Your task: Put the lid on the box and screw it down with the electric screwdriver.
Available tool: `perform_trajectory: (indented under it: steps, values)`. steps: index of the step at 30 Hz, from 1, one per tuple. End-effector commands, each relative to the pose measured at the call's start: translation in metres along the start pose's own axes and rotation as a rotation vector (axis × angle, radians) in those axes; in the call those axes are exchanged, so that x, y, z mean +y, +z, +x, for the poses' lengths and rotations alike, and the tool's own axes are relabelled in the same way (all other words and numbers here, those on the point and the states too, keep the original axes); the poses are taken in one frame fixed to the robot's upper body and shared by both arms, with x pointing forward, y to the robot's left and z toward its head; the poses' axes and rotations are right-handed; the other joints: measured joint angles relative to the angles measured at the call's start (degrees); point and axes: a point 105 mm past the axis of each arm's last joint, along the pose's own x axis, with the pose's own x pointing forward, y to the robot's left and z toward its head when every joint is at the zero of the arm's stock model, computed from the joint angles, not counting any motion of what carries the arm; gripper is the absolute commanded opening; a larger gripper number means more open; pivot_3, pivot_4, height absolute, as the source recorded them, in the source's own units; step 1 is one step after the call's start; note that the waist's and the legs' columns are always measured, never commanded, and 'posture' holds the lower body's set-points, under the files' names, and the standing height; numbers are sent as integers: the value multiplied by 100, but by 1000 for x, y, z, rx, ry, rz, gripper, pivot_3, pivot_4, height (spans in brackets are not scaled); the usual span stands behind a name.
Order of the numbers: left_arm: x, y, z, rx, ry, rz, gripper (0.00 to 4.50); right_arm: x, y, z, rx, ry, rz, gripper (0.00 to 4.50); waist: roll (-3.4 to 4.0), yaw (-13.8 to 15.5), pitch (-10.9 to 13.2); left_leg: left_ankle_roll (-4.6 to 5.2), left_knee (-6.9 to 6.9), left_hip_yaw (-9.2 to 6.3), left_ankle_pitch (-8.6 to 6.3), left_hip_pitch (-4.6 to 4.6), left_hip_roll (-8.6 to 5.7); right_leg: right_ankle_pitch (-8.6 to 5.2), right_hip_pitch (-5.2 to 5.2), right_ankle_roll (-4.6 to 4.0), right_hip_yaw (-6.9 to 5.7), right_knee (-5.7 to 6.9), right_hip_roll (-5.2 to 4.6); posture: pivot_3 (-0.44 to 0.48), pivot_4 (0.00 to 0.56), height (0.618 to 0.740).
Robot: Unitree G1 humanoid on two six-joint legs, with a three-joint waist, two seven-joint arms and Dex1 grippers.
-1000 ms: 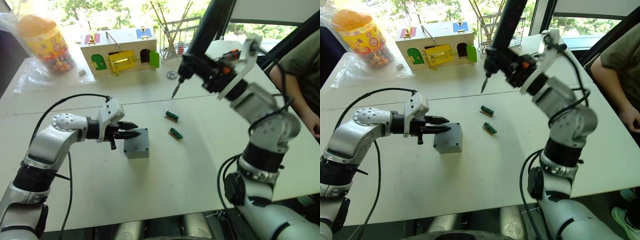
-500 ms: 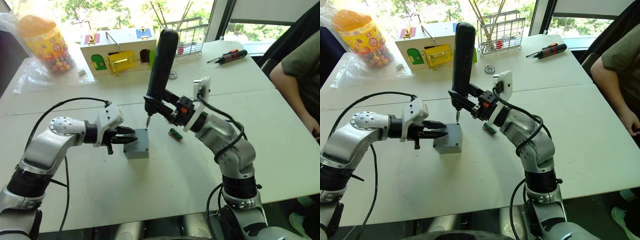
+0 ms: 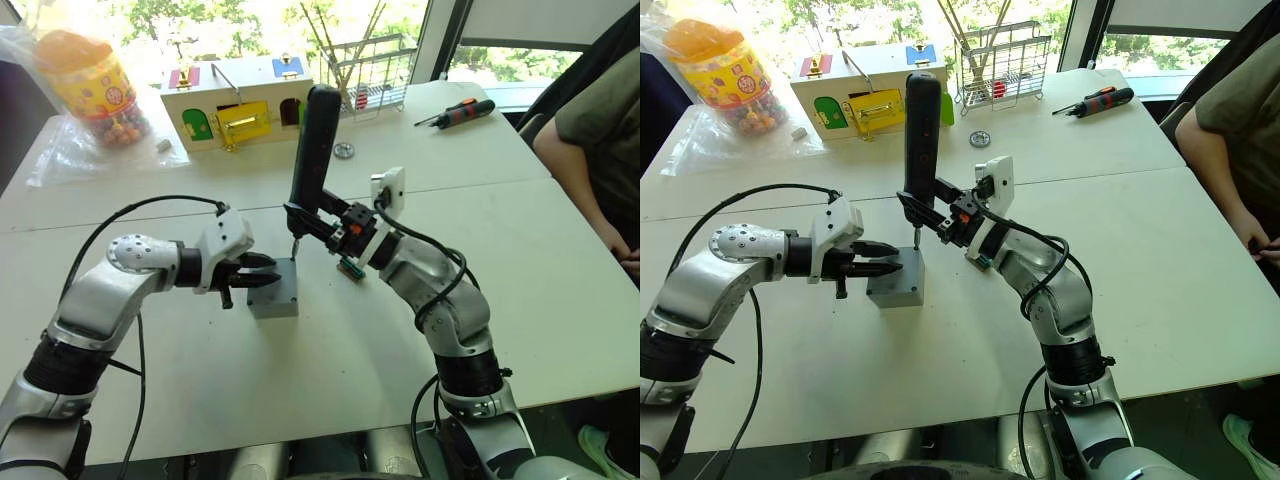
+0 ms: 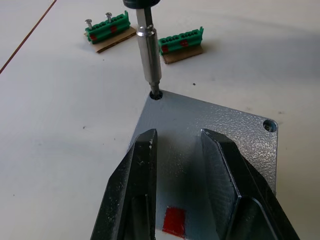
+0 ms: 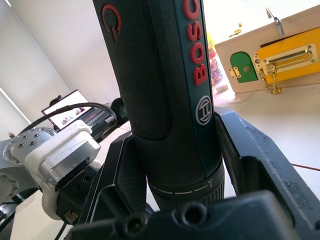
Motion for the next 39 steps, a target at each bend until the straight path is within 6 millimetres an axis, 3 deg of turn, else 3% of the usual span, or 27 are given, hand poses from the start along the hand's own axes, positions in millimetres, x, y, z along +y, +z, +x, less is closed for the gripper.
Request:
perform_trajectory:
  steps: [1,5,10,16,23,27,39]
  values:
    - [-2,-5,4,21,0,-7,1360,8,12,1,-50,33,-43,1727,1,0,-1,0,0,0,0,0,0,0,0,0,0,0,0,0,150,740]
    - [-2,-5,5,16,0,-8,1360,14,1,4,-6,64,-55,1727,2,1,-6,0,1,0,0,4,0,0,4,0,0,0,0,0,150,740]
    - [-4,-11,6,26,-4,-18,1360,34,-29,6,109,135,-82,1727,2,-8,-19,0,-8,1,0,20,0,0,13,0,0,0,0,0,150,740]
    - [-4,-16,2,41,0,-27,1360,29,-57,1,214,97,-69,1727,11,-9,-67,8,-62,5,-8,124,7,-2,96,-1,5,-19,4,0,150,740]
    - [-5,-23,0,58,4,-44,1360,20,-66,1,240,55,-41,1727,12,7,-98,20,-84,5,-18,199,11,-5,149,-1,12,-35,7,0,150,740]
    - [-5,-28,-1,69,4,-53,1360,17,-70,0,252,46,-28,1727,20,5,-142,23,-87,4,-20,201,21,-6,173,-2,12,-96,23,0,150,740]
    - [-3,-31,1,74,6,-60,1360,12,-83,-4,312,37,-25,1727,38,7,-205,27,-92,3,-24,203,23,-6,177,-2,16,-105,24,0,150,740]
